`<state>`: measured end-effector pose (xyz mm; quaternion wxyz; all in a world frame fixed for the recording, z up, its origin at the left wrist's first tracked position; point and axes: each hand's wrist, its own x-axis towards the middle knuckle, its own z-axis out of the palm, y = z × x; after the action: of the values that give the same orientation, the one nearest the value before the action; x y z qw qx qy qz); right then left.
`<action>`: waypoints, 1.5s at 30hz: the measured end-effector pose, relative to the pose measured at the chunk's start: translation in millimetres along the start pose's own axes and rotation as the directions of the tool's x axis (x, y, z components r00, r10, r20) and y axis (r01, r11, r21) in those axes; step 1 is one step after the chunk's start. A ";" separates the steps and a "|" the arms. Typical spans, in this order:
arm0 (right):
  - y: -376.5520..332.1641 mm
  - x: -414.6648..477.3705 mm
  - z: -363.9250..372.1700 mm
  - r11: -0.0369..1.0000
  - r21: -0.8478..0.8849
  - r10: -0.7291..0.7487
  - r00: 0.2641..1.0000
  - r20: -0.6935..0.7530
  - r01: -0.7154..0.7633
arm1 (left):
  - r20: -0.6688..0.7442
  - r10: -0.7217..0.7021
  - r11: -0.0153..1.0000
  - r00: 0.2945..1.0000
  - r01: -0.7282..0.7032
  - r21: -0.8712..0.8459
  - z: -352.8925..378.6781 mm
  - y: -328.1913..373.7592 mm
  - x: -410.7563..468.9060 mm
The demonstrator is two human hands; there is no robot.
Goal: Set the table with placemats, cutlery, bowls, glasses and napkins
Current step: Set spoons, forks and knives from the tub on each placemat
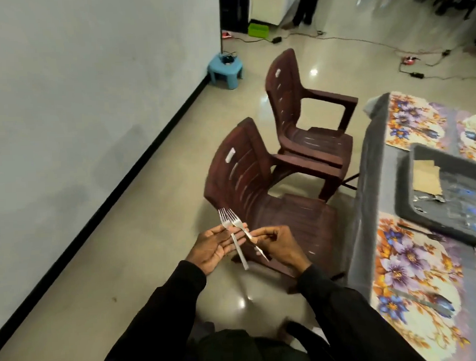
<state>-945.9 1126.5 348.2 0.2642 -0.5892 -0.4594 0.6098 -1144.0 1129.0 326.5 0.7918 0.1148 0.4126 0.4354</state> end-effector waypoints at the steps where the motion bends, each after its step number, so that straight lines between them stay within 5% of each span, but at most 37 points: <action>1: -6.3 8.4 18.2 1.000 -0.007 0.014 1.000 0.003 -0.014 | -0.008 0.010 1.000 1.000 -0.010 -0.010 -19.4 14.8 -5.7; 11: -63.9 100.5 155.2 1.000 0.019 0.001 1.000 0.029 -0.001 | -0.120 0.091 0.991 0.989 -0.101 -0.083 -153.0 137.6 -33.7; 17: -96.2 161.3 177.3 0.997 0.077 0.020 0.999 0.046 -0.023 | -0.200 0.099 0.991 0.975 -0.115 -0.071 -173.9 193.2 -3.0; 25: -126.4 287.9 175.2 0.957 0.274 0.088 0.996 0.023 -0.091 | -0.122 0.083 0.992 0.989 -0.071 0.104 -176.9 295.8 106.5; 33: -162.5 384.1 135.0 0.927 0.373 0.121 0.974 -0.192 -0.041 | -0.065 -0.053 0.952 0.996 0.070 0.299 -128.8 395.5 240.6; 45: -214.2 474.8 67.3 0.882 0.464 0.208 0.819 -0.535 0.080 | 0.072 -0.358 0.847 0.931 0.291 0.445 -38.4 467.0 415.2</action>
<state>-1136.4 1613.7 301.1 0.5016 -0.6785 -0.1781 0.5063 -1334.4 1725.4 325.0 0.8387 0.2465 0.4495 0.1838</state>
